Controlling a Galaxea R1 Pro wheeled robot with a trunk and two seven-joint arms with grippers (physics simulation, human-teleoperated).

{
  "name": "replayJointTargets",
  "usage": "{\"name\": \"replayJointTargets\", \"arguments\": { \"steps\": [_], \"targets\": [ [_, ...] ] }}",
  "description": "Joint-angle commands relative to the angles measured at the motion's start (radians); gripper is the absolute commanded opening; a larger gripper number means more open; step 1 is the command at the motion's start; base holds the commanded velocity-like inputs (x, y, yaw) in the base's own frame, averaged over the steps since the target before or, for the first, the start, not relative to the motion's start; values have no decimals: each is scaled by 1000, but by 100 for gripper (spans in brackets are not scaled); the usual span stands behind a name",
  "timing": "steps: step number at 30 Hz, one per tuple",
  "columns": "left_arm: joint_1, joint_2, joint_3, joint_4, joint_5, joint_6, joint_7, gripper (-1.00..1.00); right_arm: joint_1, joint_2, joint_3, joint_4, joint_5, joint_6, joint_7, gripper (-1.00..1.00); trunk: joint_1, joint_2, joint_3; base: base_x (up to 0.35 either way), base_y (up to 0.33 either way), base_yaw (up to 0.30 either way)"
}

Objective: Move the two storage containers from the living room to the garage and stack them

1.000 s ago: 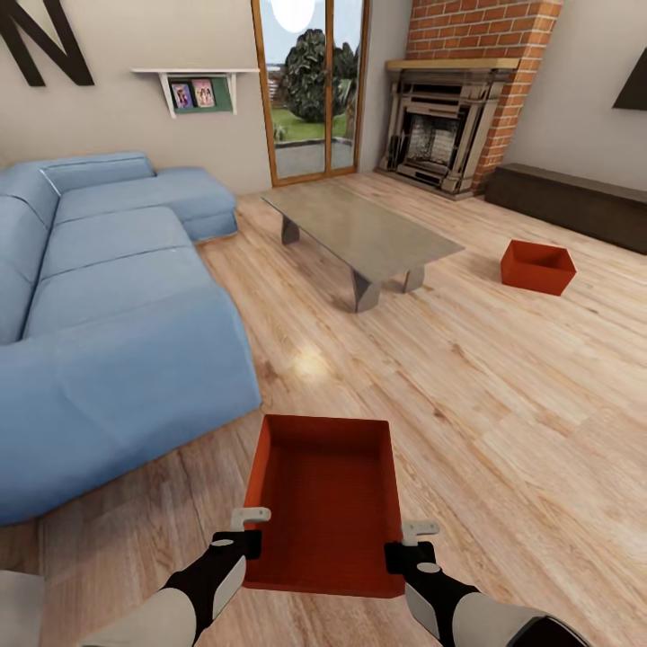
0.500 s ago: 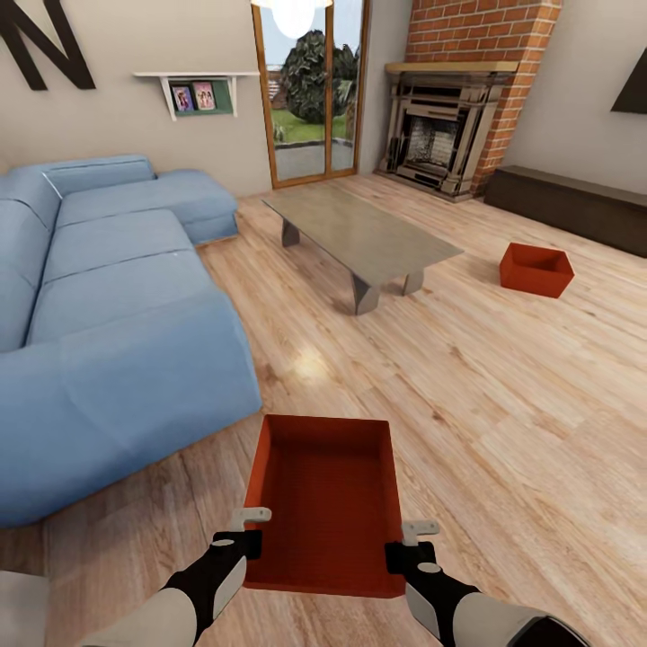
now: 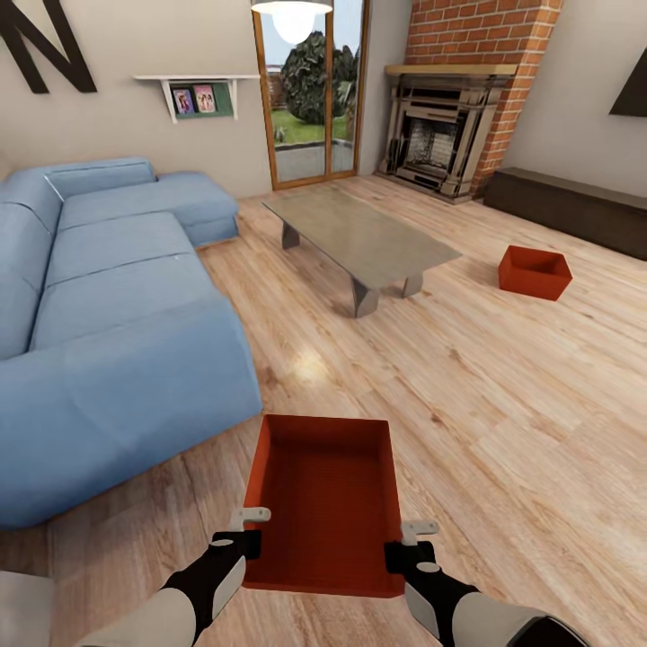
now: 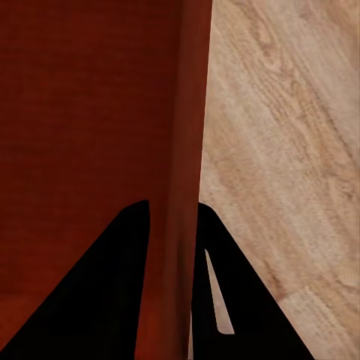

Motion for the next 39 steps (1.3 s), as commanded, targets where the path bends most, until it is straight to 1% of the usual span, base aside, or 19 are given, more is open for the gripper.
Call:
{"name": "replayJointTargets", "arguments": {
  "steps": [1,16,39],
  "targets": [
    [0,8,-1,2,2,8,14,-100,-1,-2,17,-1,-9,-38,-10,-100,-4,7,3,0,0,0],
    [0,8,0,2,2,8,13,-100,-1,1,18,-2,-7,-38,-10,-100,-62,112,50,0,0,0],
    [0,8,-1,2,2,8,13,-100,-2,-2,20,-2,-7,-37,-12,-100,-150,273,122,0,0,0]
  ]
}}
